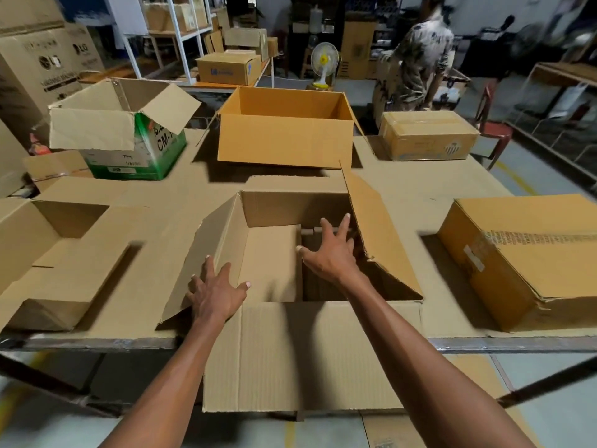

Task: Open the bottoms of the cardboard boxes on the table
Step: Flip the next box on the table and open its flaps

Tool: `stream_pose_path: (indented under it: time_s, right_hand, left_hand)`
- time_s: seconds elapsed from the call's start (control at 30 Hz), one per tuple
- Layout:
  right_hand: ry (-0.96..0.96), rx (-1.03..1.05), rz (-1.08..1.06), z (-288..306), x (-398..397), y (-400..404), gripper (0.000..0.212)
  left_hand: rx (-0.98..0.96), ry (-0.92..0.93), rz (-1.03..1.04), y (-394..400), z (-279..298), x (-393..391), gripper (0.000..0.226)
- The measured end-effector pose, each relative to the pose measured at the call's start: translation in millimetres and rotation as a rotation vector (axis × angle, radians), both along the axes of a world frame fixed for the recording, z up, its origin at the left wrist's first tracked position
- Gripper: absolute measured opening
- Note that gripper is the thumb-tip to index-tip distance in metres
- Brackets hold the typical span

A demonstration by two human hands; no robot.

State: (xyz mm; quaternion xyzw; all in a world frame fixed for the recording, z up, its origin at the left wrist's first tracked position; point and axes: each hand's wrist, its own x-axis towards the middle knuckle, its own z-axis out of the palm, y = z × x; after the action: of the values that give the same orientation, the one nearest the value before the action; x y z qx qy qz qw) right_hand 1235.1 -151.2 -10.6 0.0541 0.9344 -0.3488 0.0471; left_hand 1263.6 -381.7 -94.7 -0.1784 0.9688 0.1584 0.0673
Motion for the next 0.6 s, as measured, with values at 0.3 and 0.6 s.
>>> stream_pose_path:
  time_s: [0.3, 0.6]
  right_hand:
    - [0.156, 0.139, -0.239, 2.4, -12.7, 118.5, 0.077]
    - [-0.108, -0.095, -0.342, -47.4, 6.7, 160.7, 0.085]
  left_hand:
    - [0.015, 0.027, 0.007, -0.1, -3.6, -2.9, 0.076]
    - [-0.001, 0.029, 0.0, -0.1, -5.9, -6.0, 0.077]
